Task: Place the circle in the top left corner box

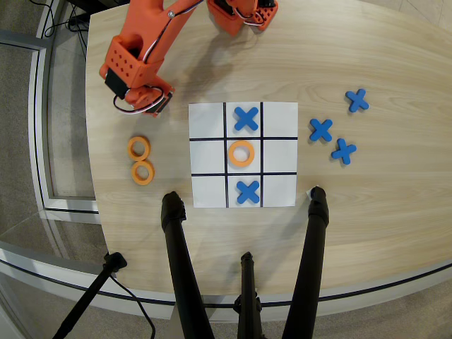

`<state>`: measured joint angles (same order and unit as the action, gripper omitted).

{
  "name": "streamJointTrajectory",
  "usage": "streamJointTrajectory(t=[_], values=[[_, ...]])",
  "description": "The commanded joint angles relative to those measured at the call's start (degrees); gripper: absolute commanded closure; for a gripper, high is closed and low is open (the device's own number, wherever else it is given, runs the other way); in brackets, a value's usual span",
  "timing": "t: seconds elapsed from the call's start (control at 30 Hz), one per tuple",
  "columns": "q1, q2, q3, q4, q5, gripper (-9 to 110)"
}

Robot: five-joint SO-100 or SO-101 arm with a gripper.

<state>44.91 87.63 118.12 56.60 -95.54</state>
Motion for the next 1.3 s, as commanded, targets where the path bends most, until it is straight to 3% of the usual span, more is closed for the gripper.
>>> streamJointTrajectory(t=[0.0,0.27,0.4,0.5,0.6,0.73,0.93,1.27], values=[[-2.9,7.38,3.52,-0.97,1.05,102],[-18.46,43.42,14.24,5.54,3.08,102],[-32.08,59.33,18.9,14.33,5.27,102],[-44.12,62.05,18.02,16.61,11.95,102],[-53.17,60.56,17.4,11.25,17.23,102],[-58.8,53.7,19.16,-6.42,19.34,102],[-61.08,39.02,17.31,-24.61,21.97,102],[-62.84,15.12,10.02,-39.64,26.02,102]])
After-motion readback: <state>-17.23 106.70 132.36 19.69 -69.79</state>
